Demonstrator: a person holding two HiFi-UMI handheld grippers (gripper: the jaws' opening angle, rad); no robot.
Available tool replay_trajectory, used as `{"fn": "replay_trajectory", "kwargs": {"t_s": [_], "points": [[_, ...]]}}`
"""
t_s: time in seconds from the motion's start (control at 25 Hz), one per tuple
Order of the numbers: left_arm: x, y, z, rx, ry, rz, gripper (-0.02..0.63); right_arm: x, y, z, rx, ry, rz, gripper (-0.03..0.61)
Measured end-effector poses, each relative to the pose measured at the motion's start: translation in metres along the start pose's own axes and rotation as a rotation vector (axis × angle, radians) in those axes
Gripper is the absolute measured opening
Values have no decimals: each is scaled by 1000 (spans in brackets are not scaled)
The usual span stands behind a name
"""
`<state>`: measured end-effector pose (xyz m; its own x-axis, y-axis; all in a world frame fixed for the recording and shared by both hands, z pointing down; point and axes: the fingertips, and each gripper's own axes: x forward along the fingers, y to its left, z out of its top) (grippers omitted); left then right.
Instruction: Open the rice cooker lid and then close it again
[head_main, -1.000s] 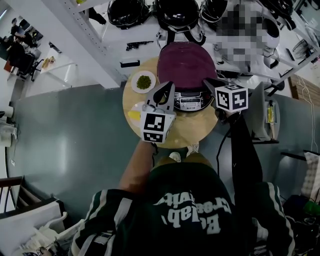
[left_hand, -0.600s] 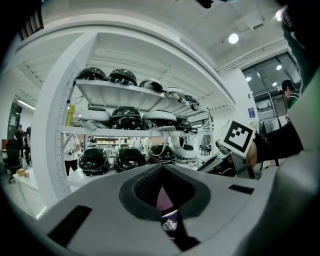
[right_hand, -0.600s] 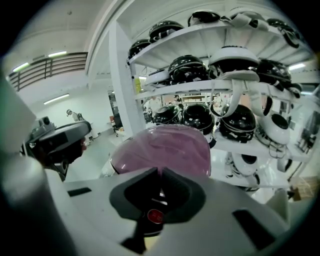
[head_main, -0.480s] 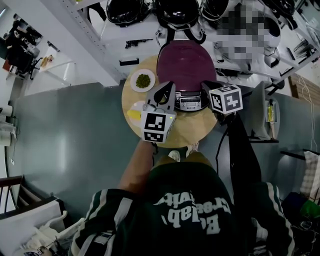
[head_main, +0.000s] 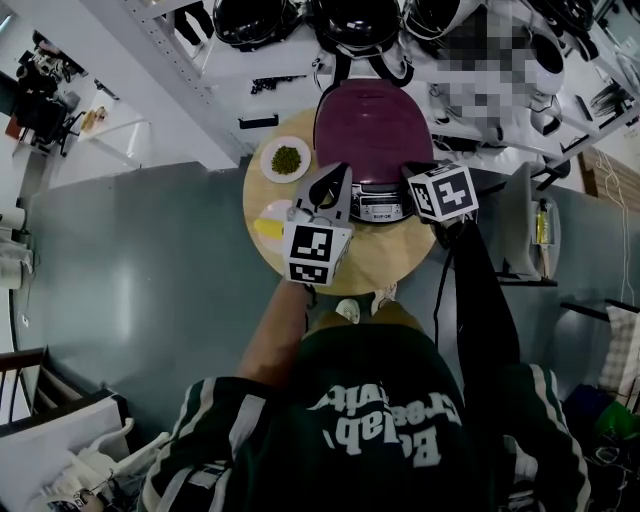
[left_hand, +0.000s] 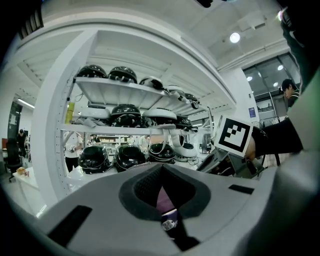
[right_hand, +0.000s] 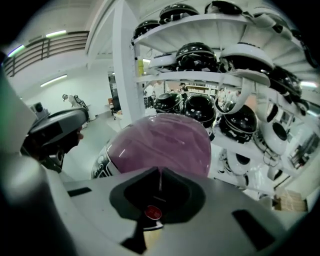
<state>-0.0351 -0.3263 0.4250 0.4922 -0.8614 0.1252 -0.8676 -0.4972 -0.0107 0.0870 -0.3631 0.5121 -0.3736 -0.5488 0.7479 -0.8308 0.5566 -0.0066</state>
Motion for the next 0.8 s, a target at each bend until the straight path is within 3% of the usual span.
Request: {"fn": "replay_trajectory", "kwargs": {"t_s": [0.44,0.72,0.8], "points": [[5,-8,0,-7,0,-6,0,4,9,2,-197,148,-80,-6],[0,-6,-2,-2,5,4,0,3,8,3,-138,67,-84,-5],[-3,-4,1,1,4,11,0,1,5,1,-77,14,-78,5]]}}
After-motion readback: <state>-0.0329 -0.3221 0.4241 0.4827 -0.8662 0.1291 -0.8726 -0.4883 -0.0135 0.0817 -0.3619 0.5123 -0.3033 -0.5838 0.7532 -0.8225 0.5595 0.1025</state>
